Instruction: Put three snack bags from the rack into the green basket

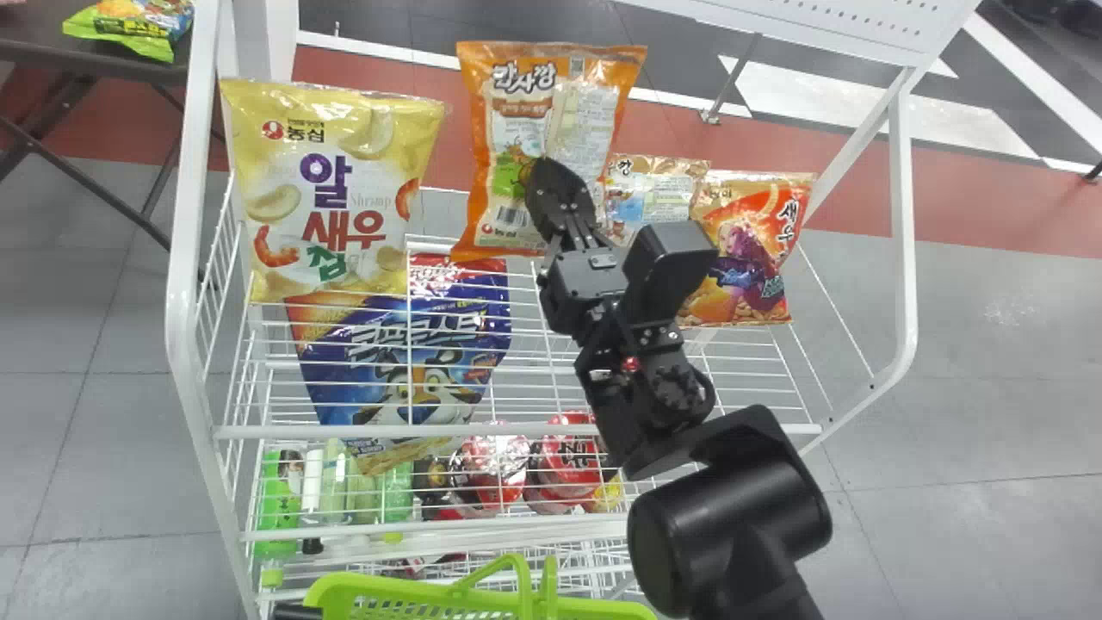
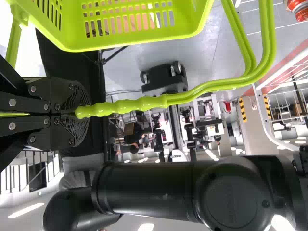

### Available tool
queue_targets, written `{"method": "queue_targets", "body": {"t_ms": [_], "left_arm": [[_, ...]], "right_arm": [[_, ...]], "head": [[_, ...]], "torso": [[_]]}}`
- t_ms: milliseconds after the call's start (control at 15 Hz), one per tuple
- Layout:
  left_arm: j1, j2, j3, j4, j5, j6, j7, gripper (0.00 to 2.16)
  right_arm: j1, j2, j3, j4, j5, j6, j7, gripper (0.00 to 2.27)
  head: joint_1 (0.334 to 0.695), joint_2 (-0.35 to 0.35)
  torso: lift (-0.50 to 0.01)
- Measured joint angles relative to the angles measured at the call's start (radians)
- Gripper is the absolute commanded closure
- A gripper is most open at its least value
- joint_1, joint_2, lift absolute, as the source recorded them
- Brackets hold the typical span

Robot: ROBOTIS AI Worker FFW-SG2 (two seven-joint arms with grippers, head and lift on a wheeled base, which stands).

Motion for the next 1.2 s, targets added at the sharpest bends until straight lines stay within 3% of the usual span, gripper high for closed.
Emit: {"method": "queue_targets", "body": {"t_ms": [400, 667, 933, 1200], "left_arm": [[0.0, 0.0, -0.007, -0.003, -0.007, 0.002, 0.004, 1.39], [0.0, 0.0, 0.002, -0.006, -0.001, -0.002, -0.003, 1.39], [0.02, 0.0, 0.053, -0.006, 0.016, -0.049, -0.012, 1.39], [0.02, 0.0, 0.101, -0.007, 0.034, -0.067, -0.019, 1.39]], "right_arm": [[0.197, -0.046, -0.045, -0.256, -0.05, 0.102, 0.023, 2.24], [0.406, -0.063, -0.163, -0.424, -0.15, 0.17, 0.096, 2.24], [0.533, -0.124, -0.215, -0.521, -0.181, 0.28, 0.131, 2.24], [0.698, -0.141, -0.324, -0.608, -0.202, 0.325, 0.217, 2.24]], "head": [[0.695, -0.35], [0.695, -0.35], [0.695, -0.35], [0.695, -0.35]], "torso": [[0.0], [0.0], [0.0], [0.0]]}}
